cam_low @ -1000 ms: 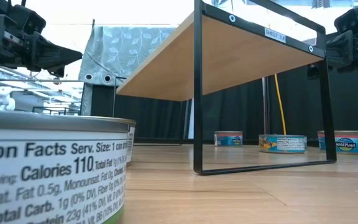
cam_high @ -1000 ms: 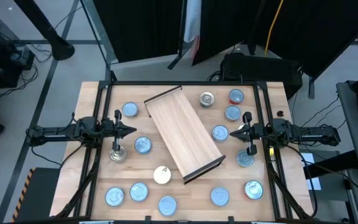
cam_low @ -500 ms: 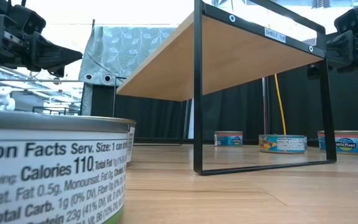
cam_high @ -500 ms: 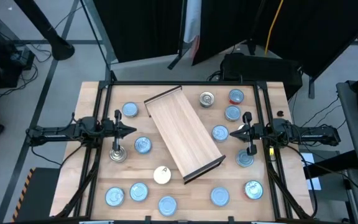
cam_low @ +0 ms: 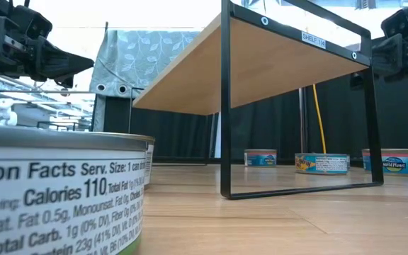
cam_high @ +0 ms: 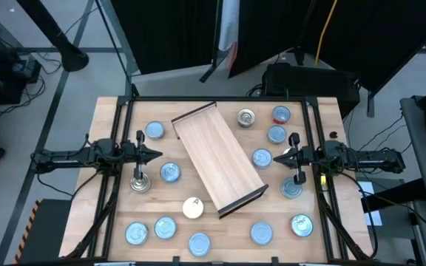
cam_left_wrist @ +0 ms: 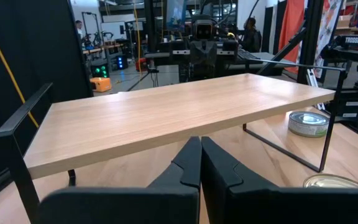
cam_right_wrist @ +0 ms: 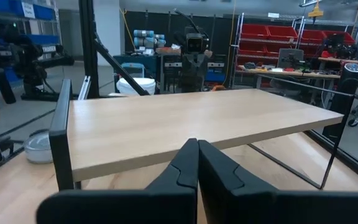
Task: Stack canned seafood by type on shelf
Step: Put the right green tuna can on the shelf
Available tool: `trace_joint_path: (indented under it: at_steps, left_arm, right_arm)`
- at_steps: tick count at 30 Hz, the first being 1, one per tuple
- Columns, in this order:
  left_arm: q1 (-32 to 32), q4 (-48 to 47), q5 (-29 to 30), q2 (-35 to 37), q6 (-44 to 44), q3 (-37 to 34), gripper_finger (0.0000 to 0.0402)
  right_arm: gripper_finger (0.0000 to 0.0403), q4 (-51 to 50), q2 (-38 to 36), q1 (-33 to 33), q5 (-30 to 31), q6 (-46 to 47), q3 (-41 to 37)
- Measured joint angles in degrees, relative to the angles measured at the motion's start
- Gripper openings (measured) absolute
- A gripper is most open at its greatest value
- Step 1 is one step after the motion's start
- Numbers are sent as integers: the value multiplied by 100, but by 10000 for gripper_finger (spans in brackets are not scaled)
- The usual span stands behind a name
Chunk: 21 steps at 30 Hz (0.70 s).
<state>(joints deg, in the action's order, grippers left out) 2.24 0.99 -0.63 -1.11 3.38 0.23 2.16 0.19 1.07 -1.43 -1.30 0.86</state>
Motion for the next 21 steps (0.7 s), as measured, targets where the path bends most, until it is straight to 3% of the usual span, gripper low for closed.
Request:
trace_joint_path:
  at_steps: [4,8,17,21]
  left_arm:
    - [-2,-2,1,-1,84,0,2]
    - [0,0,0,-1,313,0,2]
    - [-1,0,0,1,307,2,2]
    - [-2,-2,1,-1,306,0,2]
  right_arm:
    - [0,808,89,-1,226,-27,316]
    - [0,345,520,1,696,-247,1479]
    - [0,-1867,3306,-1,1803,-534,5479]
    - [2,-2888,4517,-1,2851,-516,7234]
